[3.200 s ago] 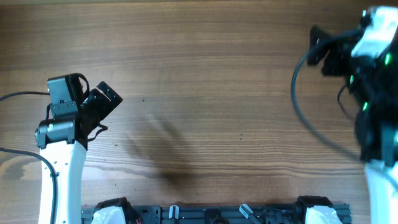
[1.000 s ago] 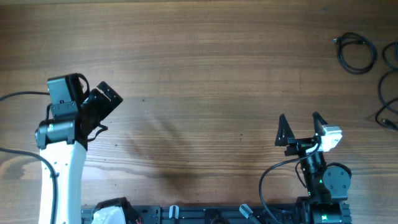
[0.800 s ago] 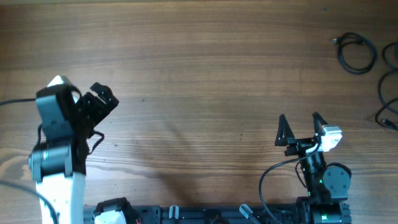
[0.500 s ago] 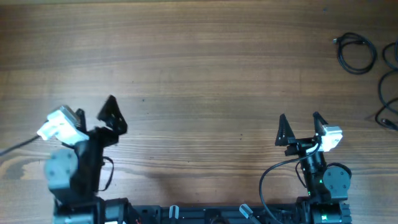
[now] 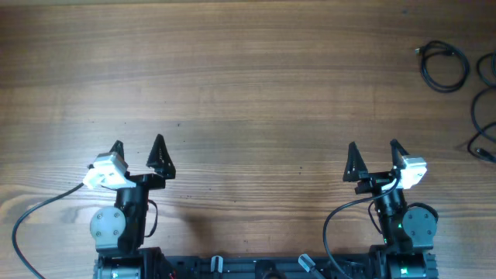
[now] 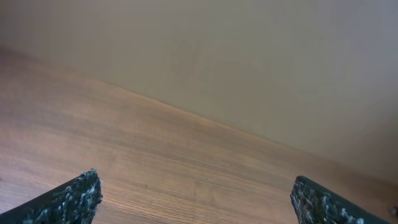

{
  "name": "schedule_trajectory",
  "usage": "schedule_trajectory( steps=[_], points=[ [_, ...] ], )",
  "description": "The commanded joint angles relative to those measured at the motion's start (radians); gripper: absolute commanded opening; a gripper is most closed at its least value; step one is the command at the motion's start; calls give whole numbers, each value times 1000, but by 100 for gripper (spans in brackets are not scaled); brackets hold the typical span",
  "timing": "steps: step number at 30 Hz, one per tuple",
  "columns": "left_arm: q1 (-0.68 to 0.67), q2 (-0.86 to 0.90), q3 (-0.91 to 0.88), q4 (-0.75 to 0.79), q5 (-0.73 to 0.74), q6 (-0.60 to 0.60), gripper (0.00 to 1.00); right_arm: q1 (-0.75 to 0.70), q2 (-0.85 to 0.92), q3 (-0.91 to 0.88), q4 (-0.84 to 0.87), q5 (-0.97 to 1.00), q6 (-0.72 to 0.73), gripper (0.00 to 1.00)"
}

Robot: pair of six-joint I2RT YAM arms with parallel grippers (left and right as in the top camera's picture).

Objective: Untangle cables

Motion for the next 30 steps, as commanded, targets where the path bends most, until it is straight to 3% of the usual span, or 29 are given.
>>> schedule_trajectory(
  steps=[1,8,19,23,30],
  points=[
    [-27,-68,-21,10,17,134,100,5,-12,-2,4,13,1,100],
    [-33,-154,-89,12,16,156,100,5,-12,-2,4,13,1,100],
    [-32,-154,-147,26,16,156,100,5,-12,-2,4,13,1,100],
    [-32,-154,-147,-58,13,156,100,5,-12,-2,4,13,1,100],
    [-32,-153,-147,-54,16,156,100,5,-12,-2,4,13,1,100]
  ],
)
